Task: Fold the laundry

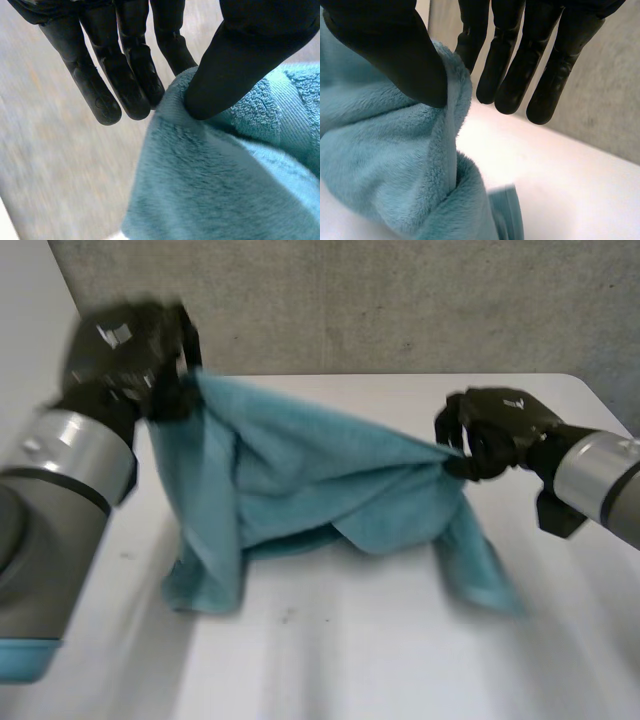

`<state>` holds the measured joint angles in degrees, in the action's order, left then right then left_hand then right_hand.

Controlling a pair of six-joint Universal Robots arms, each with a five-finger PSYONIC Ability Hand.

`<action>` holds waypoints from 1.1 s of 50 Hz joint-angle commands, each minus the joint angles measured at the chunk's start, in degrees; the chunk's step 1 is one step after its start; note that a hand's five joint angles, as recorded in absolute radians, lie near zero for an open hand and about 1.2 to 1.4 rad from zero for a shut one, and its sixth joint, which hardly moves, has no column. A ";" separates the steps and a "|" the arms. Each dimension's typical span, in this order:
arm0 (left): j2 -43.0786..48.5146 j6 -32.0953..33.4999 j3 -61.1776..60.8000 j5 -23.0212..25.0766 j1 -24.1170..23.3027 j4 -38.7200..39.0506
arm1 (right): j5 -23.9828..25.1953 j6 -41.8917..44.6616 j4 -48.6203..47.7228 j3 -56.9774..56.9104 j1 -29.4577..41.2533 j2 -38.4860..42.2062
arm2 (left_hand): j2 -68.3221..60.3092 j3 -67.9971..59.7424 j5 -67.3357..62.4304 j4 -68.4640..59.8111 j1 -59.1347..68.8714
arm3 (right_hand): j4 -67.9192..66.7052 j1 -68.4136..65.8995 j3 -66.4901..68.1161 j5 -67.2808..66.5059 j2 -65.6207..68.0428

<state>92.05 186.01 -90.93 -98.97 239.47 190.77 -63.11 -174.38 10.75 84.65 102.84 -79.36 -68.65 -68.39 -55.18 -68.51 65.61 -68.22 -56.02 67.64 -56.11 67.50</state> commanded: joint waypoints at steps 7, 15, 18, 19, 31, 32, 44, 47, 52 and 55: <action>19.92 0.67 3.48 0.36 -1.73 0.05 | -10.70 21.09 8.67 -10.35 2.62 14.57 | -11.35 -11.61 -14.82 -11.49 14.39 | -11.78 -23.98 12.36 -13.89 12.50; 22.47 2.07 25.89 0.27 -1.38 2.51 | -18.53 22.33 2.99 -40.55 4.21 19.42 | -11.35 -11.61 -14.82 -11.49 14.39 | -11.78 -23.98 12.36 -13.89 12.50; 19.92 2.16 32.57 0.01 -0.85 10.33 | -19.85 21.10 -5.52 -46.84 4.47 18.03 | -11.35 -11.61 -14.82 -11.49 14.39 | -11.78 -23.98 12.36 -13.89 12.50; 17.49 2.25 33.09 -0.16 -0.41 14.85 | -19.86 21.10 -5.57 -46.86 4.47 18.02 | -11.35 -11.61 -14.82 -11.49 14.39 | -11.78 -23.98 12.36 -13.89 12.50; 10.78 2.43 18.62 -0.17 3.11 19.39 | -14.24 16.61 -20.95 -19.03 5.62 1.85 | -11.35 -11.61 -14.82 -11.49 14.39 | -11.78 -23.98 12.36 -13.89 12.50; 10.78 2.43 18.59 -0.17 3.11 19.38 | -13.80 16.61 -20.43 -15.60 5.62 1.76 | -11.35 -11.61 -14.82 -11.49 14.39 | -11.78 -23.98 12.36 -13.89 12.50; 10.70 2.51 -1.43 0.18 2.67 14.20 | -13.18 16.53 -8.82 1.13 4.91 7.29 | -11.35 -11.61 -14.82 -11.49 14.39 | -11.78 -23.98 12.36 -13.89 12.50; 9.56 2.51 -3.02 0.10 2.32 14.11 | -12.83 16.26 -6.89 1.83 4.74 10.98 | -11.35 -11.61 -14.82 -11.49 14.39 | -11.78 -23.98 12.36 -13.89 12.50; 5.00 2.34 -2.85 0.01 1.27 13.93 | -12.83 15.91 -7.68 2.36 4.91 12.57 | -11.35 -11.61 -14.82 -11.49 14.39 | -11.78 -23.98 12.36 -13.89 12.50; 1.66 2.25 -1.89 0.01 -0.14 13.93 | -12.92 13.36 -9.70 2.89 4.03 12.57 | -11.35 -11.61 -14.82 -11.49 14.39 | -0.90 -13.11 1.49 -3.02 1.63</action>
<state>100.27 188.44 -94.06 -98.89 241.58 204.61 -75.94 -158.24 3.45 86.96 107.72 -68.29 -68.74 -68.44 -55.18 -68.52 65.61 -68.25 -56.02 67.75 -56.51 67.66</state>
